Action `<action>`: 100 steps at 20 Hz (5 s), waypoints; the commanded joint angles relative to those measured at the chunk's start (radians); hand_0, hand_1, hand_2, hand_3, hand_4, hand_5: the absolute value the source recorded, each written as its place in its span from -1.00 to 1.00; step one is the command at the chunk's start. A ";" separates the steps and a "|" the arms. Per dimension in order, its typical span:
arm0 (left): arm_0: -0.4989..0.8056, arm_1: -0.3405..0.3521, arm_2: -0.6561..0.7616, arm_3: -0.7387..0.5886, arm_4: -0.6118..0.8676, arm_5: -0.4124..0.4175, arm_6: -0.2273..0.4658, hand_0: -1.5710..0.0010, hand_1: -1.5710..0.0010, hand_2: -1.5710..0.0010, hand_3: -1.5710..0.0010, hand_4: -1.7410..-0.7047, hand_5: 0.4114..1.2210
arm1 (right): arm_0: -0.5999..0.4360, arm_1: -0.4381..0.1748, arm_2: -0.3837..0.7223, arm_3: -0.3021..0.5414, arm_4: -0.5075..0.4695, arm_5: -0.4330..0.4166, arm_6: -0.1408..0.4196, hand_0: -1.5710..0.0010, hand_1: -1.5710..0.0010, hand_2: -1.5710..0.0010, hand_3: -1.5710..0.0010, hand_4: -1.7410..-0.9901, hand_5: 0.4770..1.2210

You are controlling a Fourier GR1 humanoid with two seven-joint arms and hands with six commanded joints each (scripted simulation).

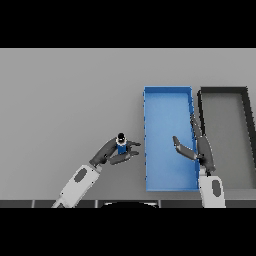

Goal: Pick up the blue pipe and place it into the blue bin.

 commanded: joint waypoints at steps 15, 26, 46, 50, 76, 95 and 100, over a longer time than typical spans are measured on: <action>-0.073 -0.055 0.019 -0.161 -0.011 -0.078 0.156 -1.00 -1.00 -1.00 -1.00 -0.47 1.00 | 0.053 -0.001 0.012 -0.039 0.067 -0.048 -0.037 1.00 1.00 1.00 1.00 0.60 -0.55; -0.063 -0.095 0.047 -0.164 -0.047 -0.133 0.150 -1.00 -1.00 -1.00 -1.00 -0.47 1.00 | 0.204 0.006 0.030 -0.357 -0.116 0.028 0.048 1.00 0.97 0.86 1.00 0.42 -0.64; -0.040 -0.148 0.112 -0.165 -0.091 -0.246 0.163 -1.00 -1.00 -1.00 -1.00 -0.47 1.00 | -0.448 -0.108 0.303 -0.364 -0.361 0.281 0.559 0.99 0.99 0.92 1.00 0.36 -0.82; -0.052 -0.158 0.137 -0.148 -0.118 -0.249 0.185 -1.00 -1.00 -1.00 -1.00 -0.48 1.00 | -0.529 -0.081 0.326 -0.311 -0.363 0.298 0.596 0.97 0.96 0.89 1.00 0.48 -0.88; -0.038 -0.149 0.148 -0.179 -0.140 -0.248 0.147 -0.49 -0.37 -0.32 -0.19 -0.49 1.00 | -0.597 0.001 0.407 -0.197 -0.325 0.247 0.483 -0.98 -0.98 -0.98 -0.97 -0.98 0.95; -0.034 -0.135 0.162 -0.150 -0.198 -0.287 0.278 0.98 0.98 0.98 0.98 0.60 -0.86 | -0.638 0.126 0.276 -0.263 -0.467 0.212 0.682 -1.00 -1.00 -1.00 -1.00 -1.00 1.00; -0.027 -0.135 0.159 -0.155 -0.193 -0.295 0.290 0.99 0.99 0.99 0.99 0.61 -0.93 | -0.890 0.007 0.165 -0.220 -0.694 0.117 0.690 -1.00 -1.00 -1.00 -1.00 -1.00 1.00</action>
